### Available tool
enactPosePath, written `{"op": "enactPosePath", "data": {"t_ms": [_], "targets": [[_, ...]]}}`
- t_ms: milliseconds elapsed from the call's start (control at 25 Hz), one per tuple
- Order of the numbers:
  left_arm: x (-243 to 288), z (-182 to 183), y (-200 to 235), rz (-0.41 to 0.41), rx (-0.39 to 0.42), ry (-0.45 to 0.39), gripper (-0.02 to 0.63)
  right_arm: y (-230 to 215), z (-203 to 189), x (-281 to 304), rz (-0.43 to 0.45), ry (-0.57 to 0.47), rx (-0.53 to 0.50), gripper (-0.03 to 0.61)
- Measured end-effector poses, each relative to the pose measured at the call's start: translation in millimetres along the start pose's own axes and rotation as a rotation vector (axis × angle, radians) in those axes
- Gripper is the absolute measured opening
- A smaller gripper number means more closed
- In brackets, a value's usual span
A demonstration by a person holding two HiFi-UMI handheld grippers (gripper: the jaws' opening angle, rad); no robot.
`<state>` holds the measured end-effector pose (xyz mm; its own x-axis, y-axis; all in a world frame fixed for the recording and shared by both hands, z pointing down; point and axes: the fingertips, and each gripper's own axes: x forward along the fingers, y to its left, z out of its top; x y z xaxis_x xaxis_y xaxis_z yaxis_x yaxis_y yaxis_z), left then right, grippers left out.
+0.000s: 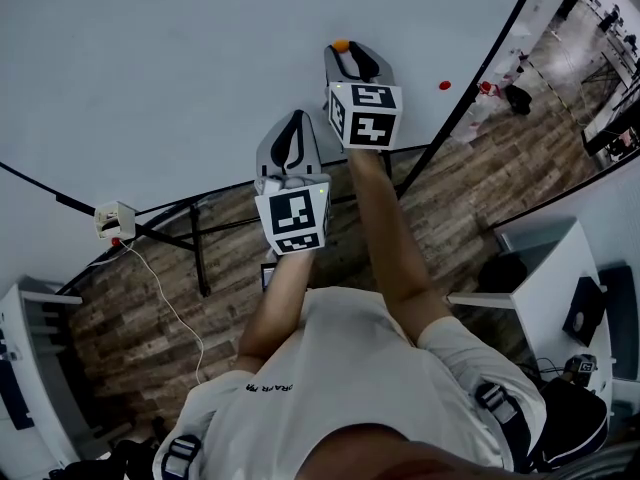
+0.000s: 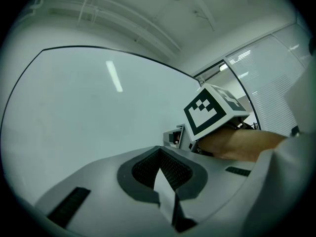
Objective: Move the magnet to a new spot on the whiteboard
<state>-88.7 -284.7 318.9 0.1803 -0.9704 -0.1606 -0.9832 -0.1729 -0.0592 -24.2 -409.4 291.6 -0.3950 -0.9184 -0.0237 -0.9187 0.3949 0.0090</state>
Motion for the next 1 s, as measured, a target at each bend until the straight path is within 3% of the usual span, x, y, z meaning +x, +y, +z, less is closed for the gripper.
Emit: {"op": "enactPosePath", "data": {"t_ms": [360, 1000], "targets": [[3, -3, 4, 0.001, -0.012, 0.003, 0.003, -2, 1, 3, -0.041, 0.019, 0.013, 0.121], [-3, 3, -1, -0.004, -0.009, -0.013, 0.003, 0, 8, -9, -0.027, -0.012, 0.001, 0.127]]}}
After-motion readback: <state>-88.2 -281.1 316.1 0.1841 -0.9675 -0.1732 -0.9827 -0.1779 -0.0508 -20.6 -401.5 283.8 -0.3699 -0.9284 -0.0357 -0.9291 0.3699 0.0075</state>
